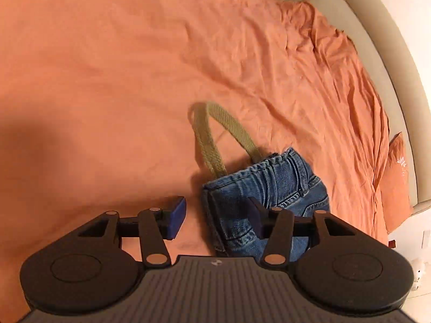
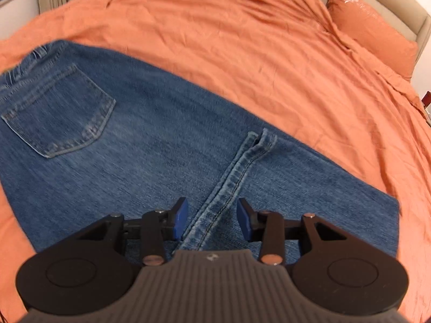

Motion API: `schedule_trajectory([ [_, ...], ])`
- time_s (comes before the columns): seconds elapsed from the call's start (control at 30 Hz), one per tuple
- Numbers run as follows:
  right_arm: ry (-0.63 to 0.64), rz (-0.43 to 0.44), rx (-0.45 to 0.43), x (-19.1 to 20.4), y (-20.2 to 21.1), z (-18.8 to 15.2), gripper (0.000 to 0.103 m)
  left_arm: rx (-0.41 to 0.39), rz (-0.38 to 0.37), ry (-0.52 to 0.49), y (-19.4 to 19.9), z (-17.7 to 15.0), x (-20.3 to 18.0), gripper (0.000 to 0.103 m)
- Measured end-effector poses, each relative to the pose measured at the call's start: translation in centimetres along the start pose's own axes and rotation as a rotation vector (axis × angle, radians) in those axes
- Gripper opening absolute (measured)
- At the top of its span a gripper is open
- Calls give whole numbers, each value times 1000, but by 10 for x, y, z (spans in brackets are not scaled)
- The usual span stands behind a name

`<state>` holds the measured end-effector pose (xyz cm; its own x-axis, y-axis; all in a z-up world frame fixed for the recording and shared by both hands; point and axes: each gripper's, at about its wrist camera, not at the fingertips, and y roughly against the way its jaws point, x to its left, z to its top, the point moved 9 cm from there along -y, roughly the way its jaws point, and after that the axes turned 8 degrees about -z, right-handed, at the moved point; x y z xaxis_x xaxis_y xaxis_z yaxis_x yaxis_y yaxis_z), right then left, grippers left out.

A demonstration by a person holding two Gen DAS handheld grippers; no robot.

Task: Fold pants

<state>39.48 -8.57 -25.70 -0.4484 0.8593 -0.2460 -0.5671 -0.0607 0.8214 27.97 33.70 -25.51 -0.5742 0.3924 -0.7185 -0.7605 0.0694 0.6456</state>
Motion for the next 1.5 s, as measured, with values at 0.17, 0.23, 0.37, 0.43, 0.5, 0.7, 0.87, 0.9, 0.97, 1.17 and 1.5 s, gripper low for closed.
schedule_trajectory([
  [0.17, -22, 23, 54, 3, -22, -9, 38, 55, -23, 12, -29, -7, -2, 62],
  [0.23, -18, 22, 57, 4, -24, -10, 38, 66, -4, -3, -37, -8, -1, 60],
  [0.37, -34, 32, 55, 3, -27, -12, 39, 65, 12, -44, -47, -9, -5, 49],
  [0.43, -44, 37, 53, 3, -28, -13, 39, 54, 13, -59, -46, -11, -7, 40],
  [0.5, -48, 37, 51, 2, -27, -16, 39, 31, 8, -72, -42, -12, -10, 33],
  [0.7, -45, 27, 64, 0, -26, -14, 38, -74, 0, -203, -9, -16, -43, 24],
  [0.87, -91, 28, 24, -6, 3, -6, 37, -156, -74, -328, 36, -31, -95, 20],
  [0.9, -102, 31, 14, -9, 11, -7, 37, -162, -87, -371, 43, -37, -110, 20],
  [0.97, -114, 38, 2, -13, 24, -11, 37, -174, -110, -471, 56, -53, -141, 20],
  [1.17, -158, 55, -23, -29, 57, -28, 37, -160, -121, -780, 66, -130, -220, 20],
  [1.5, -246, 76, -25, -58, 80, -78, 37, 75, -64, -1155, 7, -288, -249, 21],
])
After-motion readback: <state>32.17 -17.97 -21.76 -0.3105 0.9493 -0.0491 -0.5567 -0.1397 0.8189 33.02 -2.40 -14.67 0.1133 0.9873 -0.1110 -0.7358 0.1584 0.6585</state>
